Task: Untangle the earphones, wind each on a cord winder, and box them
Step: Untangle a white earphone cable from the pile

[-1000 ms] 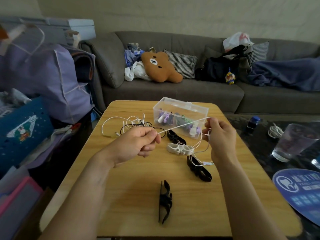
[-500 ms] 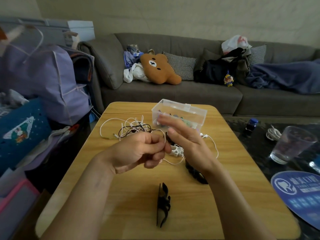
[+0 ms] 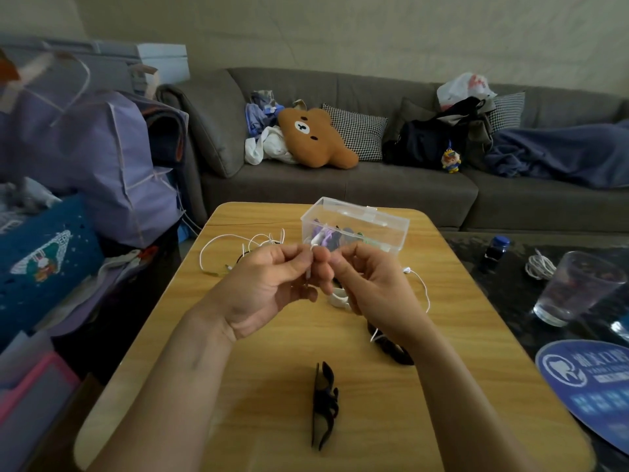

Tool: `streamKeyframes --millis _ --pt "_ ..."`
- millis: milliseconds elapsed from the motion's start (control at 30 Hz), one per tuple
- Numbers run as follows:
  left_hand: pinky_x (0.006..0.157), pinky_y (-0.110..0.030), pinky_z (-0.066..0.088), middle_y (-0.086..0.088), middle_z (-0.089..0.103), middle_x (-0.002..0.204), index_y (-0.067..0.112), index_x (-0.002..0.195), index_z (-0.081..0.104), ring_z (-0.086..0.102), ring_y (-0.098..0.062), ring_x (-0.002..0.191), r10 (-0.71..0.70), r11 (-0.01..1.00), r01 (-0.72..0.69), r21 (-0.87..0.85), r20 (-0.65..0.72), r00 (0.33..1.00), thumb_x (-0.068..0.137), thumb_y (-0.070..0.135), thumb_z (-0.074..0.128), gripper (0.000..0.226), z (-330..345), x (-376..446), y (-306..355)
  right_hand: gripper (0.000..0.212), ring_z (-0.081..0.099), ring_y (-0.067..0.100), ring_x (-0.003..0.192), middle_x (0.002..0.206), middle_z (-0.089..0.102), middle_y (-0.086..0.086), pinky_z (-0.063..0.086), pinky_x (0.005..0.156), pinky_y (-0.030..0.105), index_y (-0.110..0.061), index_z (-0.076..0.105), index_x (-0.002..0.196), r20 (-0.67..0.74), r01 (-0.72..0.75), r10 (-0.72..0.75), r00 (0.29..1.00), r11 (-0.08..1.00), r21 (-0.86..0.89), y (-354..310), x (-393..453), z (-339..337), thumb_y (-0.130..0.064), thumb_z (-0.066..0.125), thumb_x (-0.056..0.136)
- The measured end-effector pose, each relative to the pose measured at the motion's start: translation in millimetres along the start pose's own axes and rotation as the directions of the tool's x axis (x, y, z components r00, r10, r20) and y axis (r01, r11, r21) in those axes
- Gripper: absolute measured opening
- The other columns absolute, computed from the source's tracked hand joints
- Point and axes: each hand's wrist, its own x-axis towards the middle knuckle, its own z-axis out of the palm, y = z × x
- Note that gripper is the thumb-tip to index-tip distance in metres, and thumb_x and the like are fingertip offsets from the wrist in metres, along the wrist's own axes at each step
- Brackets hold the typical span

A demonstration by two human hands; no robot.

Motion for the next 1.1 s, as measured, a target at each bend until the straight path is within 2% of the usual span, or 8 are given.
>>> streamKeyframes --millis 167,333,433,567,667,767,1000,1100 --pt "0.05 -0.02 0.044 -0.014 0.075 0.105 0.006 0.102 0.071 0.073 -0.019 0.087 0.064 0.991 -0.086 -0.098 -0.213 0.975 0.084 0.015 0.06 0.023 14.3 4.0 -4.1 0.02 0.043 0.004 0.046 0.058 0.055 -0.005 0.036 0.045 0.02 -0.02 0.068 0.101 0.037 -0.075 0.087 0.995 0.964 -0.255 -0.4 -1.7 0.2 -0.023 0.049 0.105" --pt "0.04 -0.015 0.032 -0.014 0.075 0.104 0.005 0.1 0.07 0.073 -0.023 0.1 0.125 0.969 -0.199 -0.149 -0.397 0.909 0.081 0.012 0.064 0.02 14.6 9.2 -5.8 0.022 0.053 0.0 0.053 0.065 0.063 -0.005 0.043 0.055 0.02 -0.029 0.071 0.107 0.14 -0.077 0.187 0.972 0.823 -0.563 -2.7 -3.5 8.6 -0.034 0.049 0.104" --pt "0.04 -0.015 0.035 -0.01 0.077 0.1 0.005 0.102 0.068 0.074 -0.021 0.096 0.245 0.97 -0.219 0.11 -0.438 0.865 0.093 0.0 0.06 0.013 13.3 10.8 -12.6 0.024 0.056 0.006 0.062 0.065 0.058 -0.009 0.045 0.058 0.024 -0.027 0.073 0.108 0.149 -0.077 0.211 0.966 0.784 -0.616 -5.6 -5.9 14.0 -0.038 0.051 0.102" --pt "0.061 -0.011 0.049 -0.001 0.077 0.097 0.009 0.103 0.072 0.072 -0.004 0.092 0.387 0.767 -0.135 0.627 -0.284 0.877 0.097 -0.003 0.054 0.023 8.5 13.1 -23.8 0.026 0.044 0.006 0.052 0.059 0.053 -0.007 0.036 0.054 0.024 -0.025 0.074 0.092 0.159 -0.039 0.178 0.971 0.777 -0.629 -13.9 -7.0 12.0 -0.04 0.054 0.1" --pt "0.068 -0.018 0.054 0.001 0.075 0.09 0.005 0.103 0.073 0.07 -0.004 0.081 0.32 0.682 -0.124 0.721 -0.142 0.937 0.097 -0.007 0.051 0.026 11.6 13.2 -23.5 0.031 0.041 0.007 0.049 0.054 0.052 -0.002 0.032 0.049 0.02 -0.019 0.074 0.078 0.149 0.007 0.099 0.984 0.812 -0.583 -21.6 -7.8 0.7 -0.036 0.058 0.099" --pt "0.05 -0.008 0.039 -0.006 0.069 0.075 -0.001 0.102 0.068 0.057 0.003 0.051 0.123 0.745 -0.051 0.665 -0.061 0.991 0.101 -0.004 0.044 0.024 19.8 11.2 -17.4 0.03 0.041 0.005 0.045 0.049 0.054 -0.009 0.032 0.045 0.017 -0.022 0.075 0.068 0.061 -0.042 0.086 0.994 0.855 -0.518 -24.7 -7.3 -14.5 -0.032 0.065 0.095" --pt "0.053 -0.018 0.034 0.003 0.056 0.069 0.003 0.102 0.067 0.046 -0.009 0.059 -0.195 0.814 0.206 0.543 -0.078 0.978 0.102 0.0 0.037 0.03 17.5 10.3 -15.3 0.025 0.048 0.003 0.047 0.058 0.066 -0.002 0.036 0.046 0.017 -0.024 0.077 0.069 -0.138 -0.096 0.037 0.99 0.885 -0.455 -13.9 -5.0 -29.8 -0.047 0.084 0.071" --pt "0.051 -0.022 0.026 0.002 0.051 0.064 0.005 0.094 0.067 0.04 -0.01 0.056 -0.206 0.87 0.229 0.437 -0.101 0.973 0.097 -0.001 0.038 0.029 14.1 10.1 -12.1 0.025 0.06 0.025 0.058 0.067 0.071 0.004 0.044 0.054 0.03 -0.025 0.076 0.072 -0.17 -0.142 0.077 0.982 0.899 -0.414 -8.5 -3.5 -31.3 -0.05 0.081 0.073"
